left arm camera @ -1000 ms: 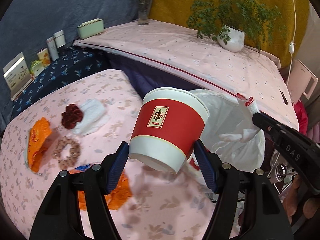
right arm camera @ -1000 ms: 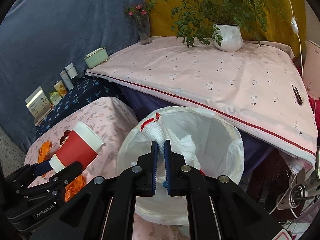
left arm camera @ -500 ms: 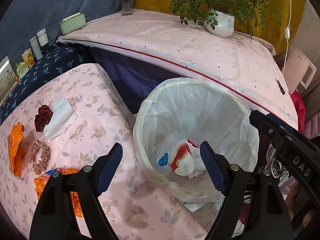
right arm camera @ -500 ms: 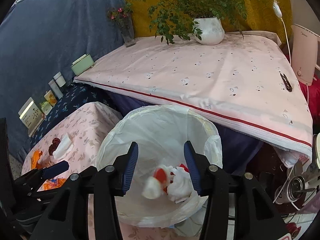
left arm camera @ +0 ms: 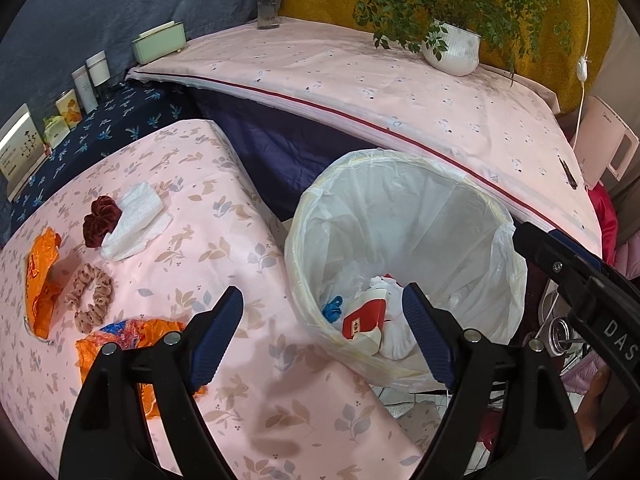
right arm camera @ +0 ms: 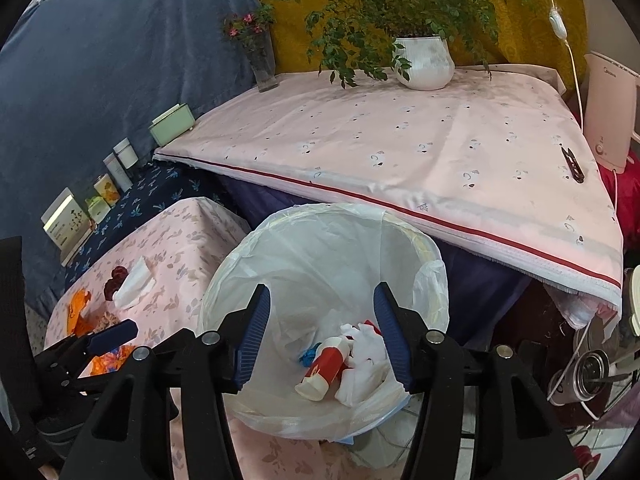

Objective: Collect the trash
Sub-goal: 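Withdraw both tools from the bin back over the table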

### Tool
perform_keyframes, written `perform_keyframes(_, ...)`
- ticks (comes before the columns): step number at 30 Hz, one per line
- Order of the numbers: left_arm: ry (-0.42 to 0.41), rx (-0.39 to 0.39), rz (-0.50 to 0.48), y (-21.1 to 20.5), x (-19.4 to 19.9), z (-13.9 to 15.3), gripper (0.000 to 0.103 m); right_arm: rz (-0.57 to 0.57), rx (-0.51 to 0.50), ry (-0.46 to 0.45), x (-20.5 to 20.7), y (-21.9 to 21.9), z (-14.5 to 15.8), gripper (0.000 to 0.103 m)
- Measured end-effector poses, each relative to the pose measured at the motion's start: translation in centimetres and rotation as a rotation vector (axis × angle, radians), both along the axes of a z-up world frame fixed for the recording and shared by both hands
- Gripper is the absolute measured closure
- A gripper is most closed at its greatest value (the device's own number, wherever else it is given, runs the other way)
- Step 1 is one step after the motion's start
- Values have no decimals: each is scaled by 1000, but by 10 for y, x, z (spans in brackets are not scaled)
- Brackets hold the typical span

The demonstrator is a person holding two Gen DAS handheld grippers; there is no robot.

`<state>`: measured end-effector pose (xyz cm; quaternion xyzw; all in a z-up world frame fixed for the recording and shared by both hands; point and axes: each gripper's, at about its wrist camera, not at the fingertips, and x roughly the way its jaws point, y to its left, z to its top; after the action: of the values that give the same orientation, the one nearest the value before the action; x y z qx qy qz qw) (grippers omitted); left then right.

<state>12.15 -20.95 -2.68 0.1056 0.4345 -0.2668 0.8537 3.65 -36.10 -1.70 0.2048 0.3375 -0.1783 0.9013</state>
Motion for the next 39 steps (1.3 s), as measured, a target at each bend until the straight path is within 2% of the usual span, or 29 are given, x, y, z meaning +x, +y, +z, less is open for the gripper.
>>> perform_keyframes(12, -14, -18, 54, 34, 1, 8, 22, 39, -25, 10, 4, 27, 4, 45)
perform_keyframes(14, -15, -20, 62, 40, 1, 9, 22, 42, -28, 9, 5, 31, 5, 38)
perform_keyframes(25, -16, -26, 134, 81, 6, 8, 21, 82, -42, 6, 12, 60, 9, 34)
perform_keyframes(28, -27, -29, 164, 94, 6, 10, 17, 97, -60, 9, 13, 73, 10, 34)
perform_keyframes(36, -43, -40, 254, 135, 9, 11, 17, 151, -79, 35, 19, 108, 6, 33)
perform_keyframes(39, -52, -40, 293, 151, 9, 12, 17, 166, -88, 39, 21, 123, 6, 27)
